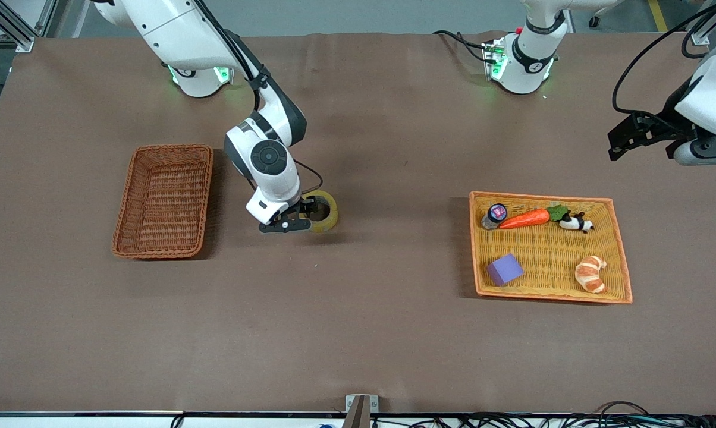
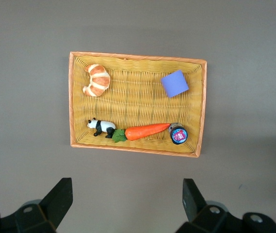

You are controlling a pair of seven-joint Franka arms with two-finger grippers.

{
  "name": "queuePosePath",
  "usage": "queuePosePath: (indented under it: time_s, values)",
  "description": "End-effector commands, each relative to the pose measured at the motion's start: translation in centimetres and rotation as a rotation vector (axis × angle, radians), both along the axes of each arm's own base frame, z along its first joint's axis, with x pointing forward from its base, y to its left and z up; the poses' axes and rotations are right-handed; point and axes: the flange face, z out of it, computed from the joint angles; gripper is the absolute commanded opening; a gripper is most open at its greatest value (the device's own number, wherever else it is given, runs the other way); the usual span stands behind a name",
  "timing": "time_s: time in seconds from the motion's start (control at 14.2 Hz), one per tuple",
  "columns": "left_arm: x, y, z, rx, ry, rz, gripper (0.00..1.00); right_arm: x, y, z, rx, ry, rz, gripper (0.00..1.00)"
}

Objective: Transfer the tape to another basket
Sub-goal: 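Close the right gripper on the tape roll's rim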

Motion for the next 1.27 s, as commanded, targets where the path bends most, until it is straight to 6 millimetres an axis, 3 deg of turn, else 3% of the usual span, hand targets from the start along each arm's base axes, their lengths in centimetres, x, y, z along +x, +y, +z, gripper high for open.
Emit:
queuePosePath:
  time_s: [0.0,0.21,0.63,0.7,0.77,0.91,1.06,1.2]
  values:
    - [-1.2,-0.4,0.4,-0.013,0.009,-0.022,1.0,-0.5,0.2,0.3,-0.011,-0.006,-0.008,0.94]
    - [-2.4,0.0,-0.4,-0.008,0.023,-0.019,1.0,-1.0,1.1,-0.3,0.008,-0.023,0.008,0.94]
    - [-2.3,0.5,-0.5,-0.01,0.026,-0.011,1.0,-0.9,0.7,-3.0,0.013,-0.039,0.022,0.93]
    - [-2.3,0.5,-0.5,-0.01,0.026,-0.011,1.0,-0.9,0.7,-3.1,0.011,-0.038,0.026,0.89]
    - [-2.3,0.5,-0.5,-0.01,0.026,-0.011,1.0,-0.8,0.7,-3.1,0.006,-0.044,0.035,0.74]
    - [-2.3,0.5,-0.5,-0.009,0.027,-0.011,1.0,-0.8,0.6,-3.0,0.004,-0.043,0.019,0.24]
    - [-2.3,0.4,-0.4,-0.01,0.026,-0.013,1.0,-0.5,0.6,-2.8,0.004,-0.046,-0.057,0.04]
    - [-2.1,0.2,-0.5,-0.012,0.028,-0.016,1.0,-0.2,0.6,-2.6,0.006,-0.05,-0.064,0.0]
